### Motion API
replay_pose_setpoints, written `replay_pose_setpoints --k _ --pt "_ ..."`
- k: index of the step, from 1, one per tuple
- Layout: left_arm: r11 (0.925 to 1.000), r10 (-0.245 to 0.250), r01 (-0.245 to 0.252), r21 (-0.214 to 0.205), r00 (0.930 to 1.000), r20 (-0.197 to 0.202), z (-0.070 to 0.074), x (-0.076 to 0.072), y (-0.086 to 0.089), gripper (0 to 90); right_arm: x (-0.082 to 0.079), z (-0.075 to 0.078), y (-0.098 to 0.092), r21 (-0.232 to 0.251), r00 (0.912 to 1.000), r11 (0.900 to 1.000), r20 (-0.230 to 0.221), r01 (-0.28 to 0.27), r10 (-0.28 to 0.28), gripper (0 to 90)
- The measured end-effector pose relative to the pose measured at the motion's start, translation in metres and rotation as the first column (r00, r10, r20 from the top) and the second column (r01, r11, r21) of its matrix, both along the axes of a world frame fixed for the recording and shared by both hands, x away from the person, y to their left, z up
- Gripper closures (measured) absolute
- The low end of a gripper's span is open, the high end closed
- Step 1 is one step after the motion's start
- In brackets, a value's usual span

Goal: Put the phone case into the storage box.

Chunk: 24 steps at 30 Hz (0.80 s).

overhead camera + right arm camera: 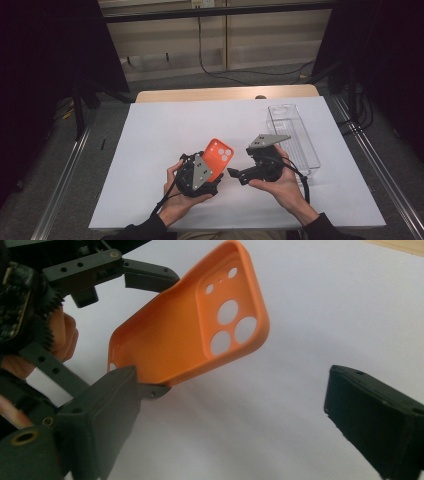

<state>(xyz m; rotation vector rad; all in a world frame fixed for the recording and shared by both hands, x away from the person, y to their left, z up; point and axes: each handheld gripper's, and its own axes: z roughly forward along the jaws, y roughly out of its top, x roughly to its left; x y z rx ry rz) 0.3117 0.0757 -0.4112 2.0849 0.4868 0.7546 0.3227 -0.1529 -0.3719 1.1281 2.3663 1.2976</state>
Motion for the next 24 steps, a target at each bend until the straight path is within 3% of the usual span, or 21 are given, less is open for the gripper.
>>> replay_pose_setpoints --k 5,7,11,16,24 --pt "1.0000 -0.004 0.004 0.007 0.9998 0.018 0.000 -0.003 -0.001 13.7 0.004 0.001 0.000 0.011 0.9992 0.9998 -0.036 -0.017 0.018 28.5" --pt "0.9999 -0.002 0.002 0.013 0.9996 0.027 0.000 -0.003 -0.001 13.7 0.002 0.002 0.002 -0.011 0.9997 0.9999 -0.026 -0.002 0.002 30.1" --pt "0.9997 -0.009 0.009 0.021 0.9993 0.035 -0.001 -0.005 -0.002 13.7 0.004 0.004 0.001 0.008 0.9980 0.9994 -0.055 0.033 -0.033 36.1" --pt "0.9996 -0.011 0.010 0.027 0.9987 0.049 -0.002 -0.006 -0.003 13.7 0.009 0.008 -0.001 0.018 0.9932 0.9987 -0.106 0.049 -0.046 46.2" --pt "0.9996 -0.007 0.005 0.027 0.9980 0.063 -0.001 -0.006 -0.003 13.7 0.018 0.013 0.003 0.012 0.9822 0.9976 -0.176 0.069 -0.065 55.1"
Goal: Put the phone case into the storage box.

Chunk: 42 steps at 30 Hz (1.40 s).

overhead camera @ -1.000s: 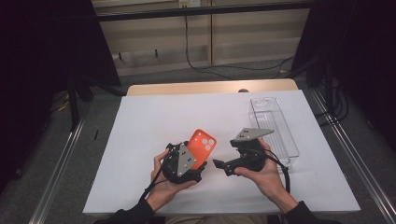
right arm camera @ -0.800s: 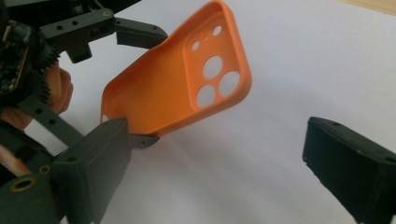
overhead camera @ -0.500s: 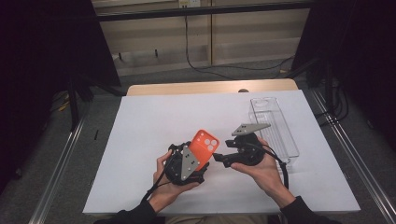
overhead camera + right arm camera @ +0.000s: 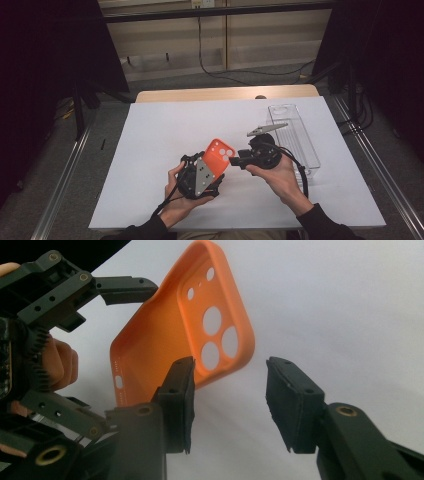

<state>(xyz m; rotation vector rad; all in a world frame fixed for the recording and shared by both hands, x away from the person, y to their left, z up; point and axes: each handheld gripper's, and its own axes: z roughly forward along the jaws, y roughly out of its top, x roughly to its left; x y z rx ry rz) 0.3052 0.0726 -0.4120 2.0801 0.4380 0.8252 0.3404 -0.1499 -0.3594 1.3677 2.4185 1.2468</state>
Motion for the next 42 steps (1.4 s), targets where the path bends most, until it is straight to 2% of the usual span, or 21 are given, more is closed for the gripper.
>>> replay_pose_setpoints --k 5,11,19,23,27,34,42 --pt "0.9998 -0.010 0.010 0.014 0.9999 0.008 -0.001 -0.001 -0.002 13.8 0.005 0.002 0.003 0.003 0.9995 1.0000 -0.031 0.008 -0.008 60.8" --pt "0.9999 -0.007 0.007 0.009 0.9998 0.021 0.000 -0.002 -0.003 13.8 0.008 0.001 0.004 0.020 0.9975 0.9997 -0.069 0.016 -0.015 65.1" --pt "0.9995 -0.022 0.021 0.025 0.9979 0.061 0.000 -0.006 -0.006 13.8 0.011 0.000 0.002 0.051 0.9953 0.9982 -0.093 0.031 -0.026 67.9" --pt "0.9995 -0.020 0.018 0.027 0.9986 0.048 -0.002 -0.005 -0.007 13.8 0.010 -0.001 0.002 0.057 0.9947 0.9977 -0.098 0.038 -0.033 73.8" --pt "0.9992 -0.019 0.017 0.036 0.9983 0.056 -0.004 -0.004 -0.008 13.7 0.009 -0.002 0.002 0.052 0.9942 0.9976 -0.099 0.046 -0.041 75.2" --pt "0.9992 -0.009 0.007 0.040 0.9982 0.060 -0.007 -0.001 -0.009 13.6 0.008 -0.004 0.000 0.082 0.9946 0.9948 -0.089 0.059 -0.052 78.5" --pt "1.0000 -0.007 0.007 -0.002 0.9983 0.057 -0.011 0.004 -0.008 11.9 0.006 -0.002 0.000 0.112 0.9969 0.9919 -0.059 0.060 -0.053 80.3"
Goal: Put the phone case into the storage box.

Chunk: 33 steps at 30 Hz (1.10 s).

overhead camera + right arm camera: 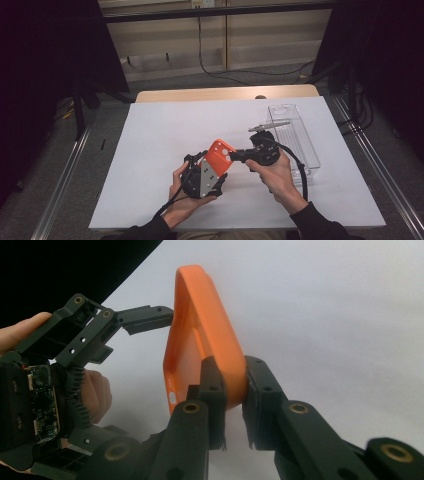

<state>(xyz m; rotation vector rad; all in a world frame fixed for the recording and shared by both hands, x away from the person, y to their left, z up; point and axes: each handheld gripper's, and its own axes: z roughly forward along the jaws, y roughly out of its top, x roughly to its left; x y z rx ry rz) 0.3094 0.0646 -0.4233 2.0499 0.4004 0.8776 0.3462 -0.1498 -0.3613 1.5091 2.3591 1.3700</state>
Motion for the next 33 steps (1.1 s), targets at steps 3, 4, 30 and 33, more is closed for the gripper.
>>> replay_pose_setpoints --k 3,4,30,33 --pt "0.9999 0.000 0.000 -0.012 1.0000 0.000 0.000 0.001 0.001 11.4 0.001 0.000 0.000 0.001 1.0000 1.0000 0.008 0.003 -0.003 80.4" --pt "0.9997 -0.002 0.002 -0.023 1.0000 -0.004 0.000 0.002 0.001 10.5 0.001 0.000 0.000 0.001 0.9999 1.0000 0.013 0.003 -0.003 80.5" --pt "0.9685 0.006 -0.066 -0.240 0.9702 -0.242 0.006 0.025 0.029 2.5 0.004 0.001 -0.012 -0.024 0.9936 0.9996 0.112 0.018 -0.015 80.8" --pt "0.9630 -0.001 -0.065 -0.261 0.9694 -0.246 0.007 0.026 0.033 2.4 0.004 0.001 -0.015 -0.029 0.9917 0.9993 0.127 0.024 -0.020 80.7"
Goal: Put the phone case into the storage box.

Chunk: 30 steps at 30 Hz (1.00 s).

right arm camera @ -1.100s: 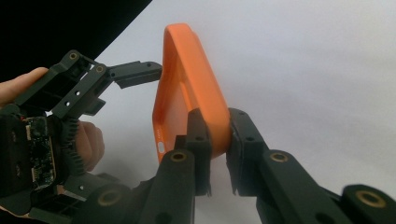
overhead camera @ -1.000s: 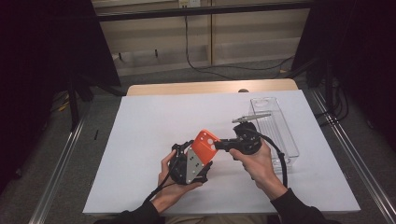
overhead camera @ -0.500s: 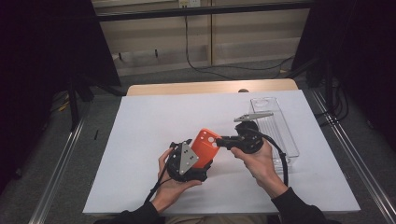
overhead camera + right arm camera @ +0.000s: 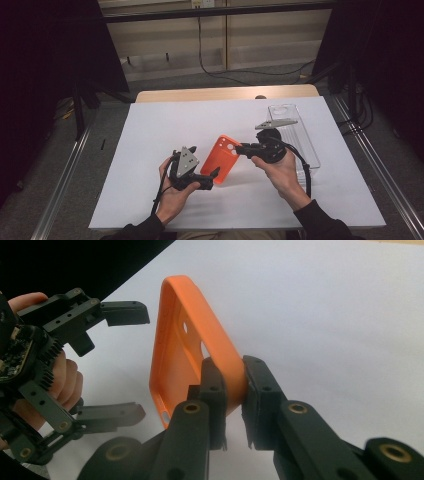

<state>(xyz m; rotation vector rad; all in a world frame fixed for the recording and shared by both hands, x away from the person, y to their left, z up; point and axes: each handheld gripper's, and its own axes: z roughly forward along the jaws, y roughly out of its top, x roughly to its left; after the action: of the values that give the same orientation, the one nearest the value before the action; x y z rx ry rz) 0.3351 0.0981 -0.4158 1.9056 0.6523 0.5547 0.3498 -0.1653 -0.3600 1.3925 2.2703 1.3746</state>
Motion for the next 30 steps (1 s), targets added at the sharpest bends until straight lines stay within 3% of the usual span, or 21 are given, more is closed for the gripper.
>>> replay_pose_setpoints --k 9,11,21,30 --pt "0.9998 0.021 -0.021 -0.003 0.9996 0.021 0.000 0.001 0.010 2.4 -0.002 0.003 -0.008 -0.006 0.9990 0.9999 0.044 0.011 -0.010 80.7" --pt "0.9988 0.045 -0.045 -0.018 0.9989 0.013 0.001 0.001 0.012 2.3 -0.002 0.004 -0.010 -0.009 0.9985 0.9999 0.054 0.009 -0.008 80.7" --pt "0.9969 0.064 -0.064 -0.047 0.9979 0.006 0.001 0.005 0.024 2.1 -0.003 0.008 -0.021 -0.015 0.9929 0.9995 0.116 0.028 -0.026 80.8" --pt "0.9945 0.080 -0.079 -0.069 0.9967 0.011 0.004 0.004 0.033 2.1 -0.002 0.011 -0.032 -0.027 0.9884 0.9975 0.139 0.066 -0.061 80.8"
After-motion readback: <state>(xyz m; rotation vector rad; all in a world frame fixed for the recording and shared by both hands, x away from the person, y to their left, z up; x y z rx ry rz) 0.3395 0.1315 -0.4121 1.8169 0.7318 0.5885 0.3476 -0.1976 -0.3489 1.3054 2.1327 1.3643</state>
